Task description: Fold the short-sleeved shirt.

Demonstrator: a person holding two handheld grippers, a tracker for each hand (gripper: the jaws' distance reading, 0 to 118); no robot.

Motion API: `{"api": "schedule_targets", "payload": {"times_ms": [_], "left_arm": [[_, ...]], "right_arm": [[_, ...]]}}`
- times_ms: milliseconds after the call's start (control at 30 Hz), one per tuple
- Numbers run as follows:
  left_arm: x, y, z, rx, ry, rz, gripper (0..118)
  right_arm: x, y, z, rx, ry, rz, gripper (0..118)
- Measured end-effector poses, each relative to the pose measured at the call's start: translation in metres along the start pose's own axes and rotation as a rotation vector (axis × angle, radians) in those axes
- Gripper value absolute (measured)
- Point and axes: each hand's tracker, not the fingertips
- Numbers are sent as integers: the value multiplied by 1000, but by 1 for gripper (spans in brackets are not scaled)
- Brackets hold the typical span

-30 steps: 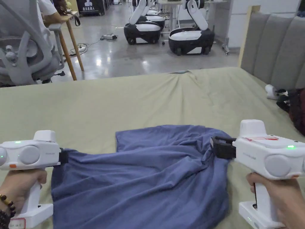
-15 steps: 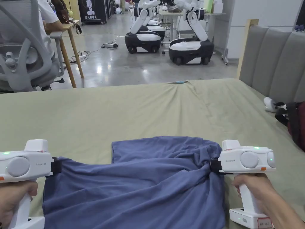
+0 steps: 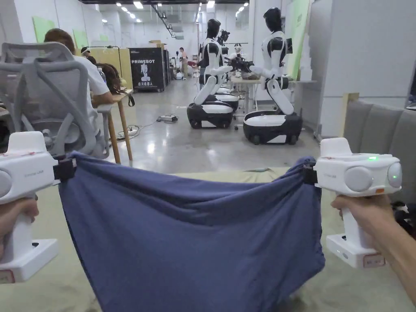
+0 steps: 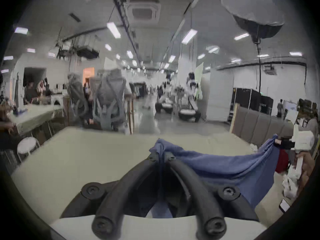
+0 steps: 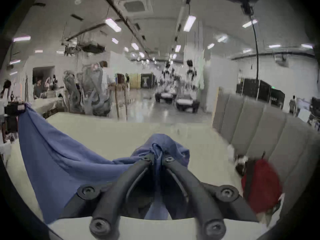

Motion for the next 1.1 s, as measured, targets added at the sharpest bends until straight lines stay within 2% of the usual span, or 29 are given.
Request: {"api": "schedule_targets", "payload": {"times_ms": [100,300,400,467,667,800,967,1100], "left_arm": [[-12,56,1,66,39,27,2],[-17,142,-9,173,97,-1,2],[-15,171,-27,184,120,16,2],[-12,180,-41,164,142,34,2],[-12,166,-70,162,160,35,2],[-18,130,-89,126,157,30,2],[-22,63,-107,61,124,26,2],[-24,12,-118,-31,98,31,2]], "right_arm": [[-2,66,11,107,-7,-67,6],[-4,185,-7,129,-60,-20,6],[-14,219,-16,54,-135,63,6],[-17,228,-23,64,-124,58,6],[-15,213,-52,86,-69,16,6],[-16,182,-68,93,-74,8,6],[-14,115,-102,9,-45,15,7],[-10,60,-120,-90,-52,-18,6]]}}
